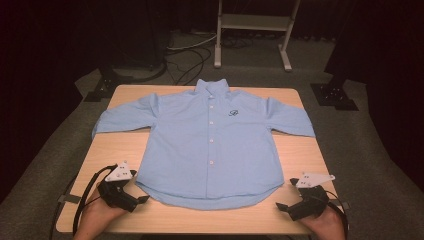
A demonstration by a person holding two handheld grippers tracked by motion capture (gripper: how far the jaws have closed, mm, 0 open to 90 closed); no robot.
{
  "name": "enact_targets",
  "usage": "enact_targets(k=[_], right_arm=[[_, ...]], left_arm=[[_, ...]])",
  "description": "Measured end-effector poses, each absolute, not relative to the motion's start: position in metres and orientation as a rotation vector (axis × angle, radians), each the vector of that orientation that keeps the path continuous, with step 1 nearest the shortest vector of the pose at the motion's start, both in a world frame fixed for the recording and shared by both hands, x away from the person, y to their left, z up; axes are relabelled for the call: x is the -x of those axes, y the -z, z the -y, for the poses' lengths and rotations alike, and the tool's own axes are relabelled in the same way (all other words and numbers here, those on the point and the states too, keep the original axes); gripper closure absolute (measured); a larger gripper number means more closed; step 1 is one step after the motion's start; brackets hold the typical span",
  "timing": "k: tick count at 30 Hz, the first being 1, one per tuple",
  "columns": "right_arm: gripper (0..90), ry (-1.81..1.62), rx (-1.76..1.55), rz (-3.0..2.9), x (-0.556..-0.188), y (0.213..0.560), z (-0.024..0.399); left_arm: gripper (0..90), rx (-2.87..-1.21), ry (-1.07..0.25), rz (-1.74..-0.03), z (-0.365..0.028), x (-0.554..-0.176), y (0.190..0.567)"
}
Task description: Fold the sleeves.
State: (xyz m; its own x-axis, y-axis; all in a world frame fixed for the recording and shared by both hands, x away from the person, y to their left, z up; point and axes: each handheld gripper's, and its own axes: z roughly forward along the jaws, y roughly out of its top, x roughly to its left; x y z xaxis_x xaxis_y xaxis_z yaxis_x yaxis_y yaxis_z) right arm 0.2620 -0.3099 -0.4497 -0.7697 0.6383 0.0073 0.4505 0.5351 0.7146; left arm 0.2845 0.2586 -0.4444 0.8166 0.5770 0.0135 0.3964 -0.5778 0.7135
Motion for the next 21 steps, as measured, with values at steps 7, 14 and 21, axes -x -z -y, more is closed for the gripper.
enact_targets(k=[7,14,21], right_arm=[[4.2,-1.118,-0.925,-2.52,-0.263,0.449,0.313],[0.9,-1.136,-0.929,-2.498,-0.263,0.445,0.311],[0.0,-1.149,-0.89,-2.502,-0.272,0.434,0.295]], left_arm=[[0.0,-2.259,-0.316,-0.71,-0.259,-0.284,0.444],[0.0,-2.222,-0.319,-0.719,-0.259,-0.283,0.436],[0.0,-2.206,-0.318,-0.688,-0.255,-0.287,0.424]])
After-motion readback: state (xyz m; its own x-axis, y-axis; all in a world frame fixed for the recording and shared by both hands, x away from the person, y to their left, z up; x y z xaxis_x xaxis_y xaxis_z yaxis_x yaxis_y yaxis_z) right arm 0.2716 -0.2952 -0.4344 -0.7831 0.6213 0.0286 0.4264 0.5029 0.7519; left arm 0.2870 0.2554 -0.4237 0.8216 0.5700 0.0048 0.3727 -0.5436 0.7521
